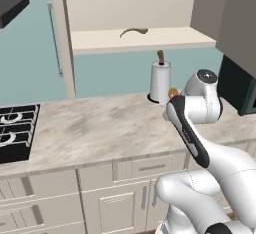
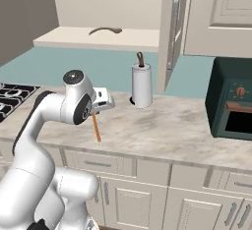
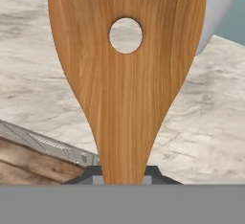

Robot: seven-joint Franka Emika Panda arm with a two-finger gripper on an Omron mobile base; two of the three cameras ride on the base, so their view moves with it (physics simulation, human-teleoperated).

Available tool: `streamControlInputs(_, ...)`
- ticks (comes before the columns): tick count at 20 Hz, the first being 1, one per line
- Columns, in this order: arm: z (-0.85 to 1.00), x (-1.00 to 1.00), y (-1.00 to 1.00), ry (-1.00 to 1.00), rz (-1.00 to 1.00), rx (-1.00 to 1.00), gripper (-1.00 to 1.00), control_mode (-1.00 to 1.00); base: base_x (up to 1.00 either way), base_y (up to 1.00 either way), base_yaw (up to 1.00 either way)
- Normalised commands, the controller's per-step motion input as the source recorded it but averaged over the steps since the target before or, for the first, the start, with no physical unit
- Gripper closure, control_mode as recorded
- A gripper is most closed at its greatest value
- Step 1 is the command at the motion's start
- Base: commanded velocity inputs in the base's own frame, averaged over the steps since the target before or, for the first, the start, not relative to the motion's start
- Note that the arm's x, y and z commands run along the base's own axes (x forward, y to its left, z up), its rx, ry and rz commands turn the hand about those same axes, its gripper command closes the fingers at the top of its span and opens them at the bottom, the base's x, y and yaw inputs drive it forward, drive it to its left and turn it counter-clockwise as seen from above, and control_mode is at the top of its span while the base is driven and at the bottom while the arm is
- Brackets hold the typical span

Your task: Organize the utensils by type. Pick up the wooden spoons from the counter and place them in the open cabinet. Then pick up the metallic utensils from the counter and place them in the open drawer.

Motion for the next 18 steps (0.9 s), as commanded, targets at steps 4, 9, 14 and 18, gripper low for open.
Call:
streamControlInputs(4, 0.00, 0.00, 0.00, 0.00, 0.00, 0.00, 1.00, 1.00, 0.36, 0.00, 0.00)
streamControlInputs(9, 0.00, 0.00, 0.00, 0.00, 0.00, 0.00, 1.00, 1.00, 0.34, 0.02, 0.00)
streamControlInputs(14, 0.00, 0.00, 0.00, 0.00, 0.00, 0.00, 1.00, 1.00, 0.34, 0.06, 0.00)
streamControlInputs(18, 0.00, 0.00, 0.00, 0.00, 0.00, 0.00, 1.00, 1.00, 0.26, 0.07, 0.00)
